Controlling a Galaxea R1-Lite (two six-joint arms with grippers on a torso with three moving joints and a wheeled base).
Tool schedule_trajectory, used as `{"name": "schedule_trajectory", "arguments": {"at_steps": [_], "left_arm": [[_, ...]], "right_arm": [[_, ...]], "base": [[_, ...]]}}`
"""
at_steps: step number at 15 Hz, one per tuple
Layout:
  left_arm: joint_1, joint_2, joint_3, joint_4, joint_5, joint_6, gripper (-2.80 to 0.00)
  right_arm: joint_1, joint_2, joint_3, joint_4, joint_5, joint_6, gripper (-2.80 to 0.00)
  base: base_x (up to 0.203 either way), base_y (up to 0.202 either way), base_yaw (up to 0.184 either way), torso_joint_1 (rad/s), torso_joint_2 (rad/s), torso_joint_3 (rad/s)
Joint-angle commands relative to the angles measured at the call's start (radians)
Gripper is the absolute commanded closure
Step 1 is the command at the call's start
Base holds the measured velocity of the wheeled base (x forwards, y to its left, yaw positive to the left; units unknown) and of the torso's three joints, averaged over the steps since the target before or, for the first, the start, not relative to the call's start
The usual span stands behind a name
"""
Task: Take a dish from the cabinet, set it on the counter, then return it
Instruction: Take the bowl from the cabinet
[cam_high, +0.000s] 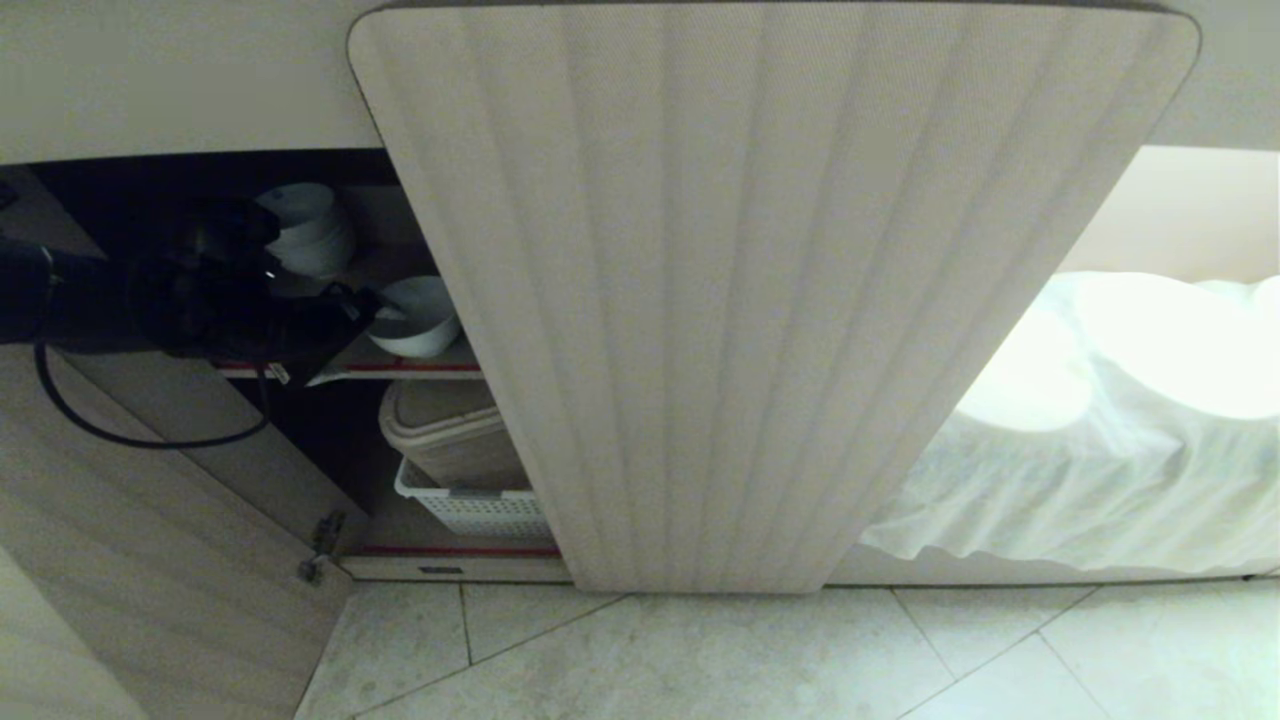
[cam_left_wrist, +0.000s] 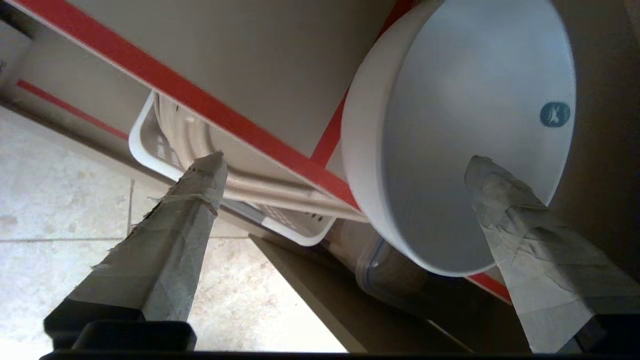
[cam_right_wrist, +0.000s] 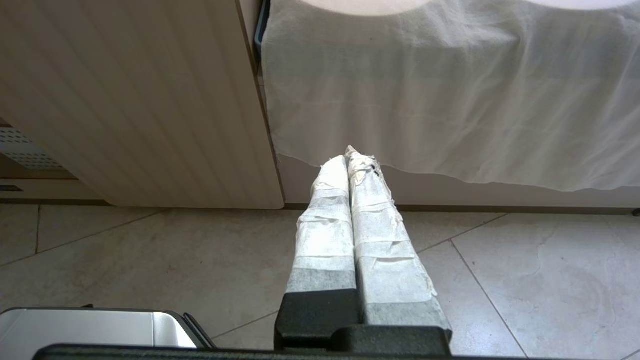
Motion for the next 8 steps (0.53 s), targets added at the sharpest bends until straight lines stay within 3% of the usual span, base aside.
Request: {"name": "schedule_trajectory", "arguments": {"at_steps": [1, 8], "left_arm": [[-0.001, 0.008, -0.006, 0.005, 0.001, -0.004, -2.8], [-0.008, 0.036, -0.118, 0.095, 0.014, 0.006, -2.8]], "right_arm": [[0.001, 0.0, 0.0, 0.0, 0.0, 0.0, 0.0], [0.0, 0.0, 0.0, 0.0, 0.0, 0.0, 0.0]], "base": [[0.0, 0.0, 0.0, 0.0, 0.0, 0.0], [0.0, 0.0, 0.0, 0.0, 0.0, 0.0]]}}
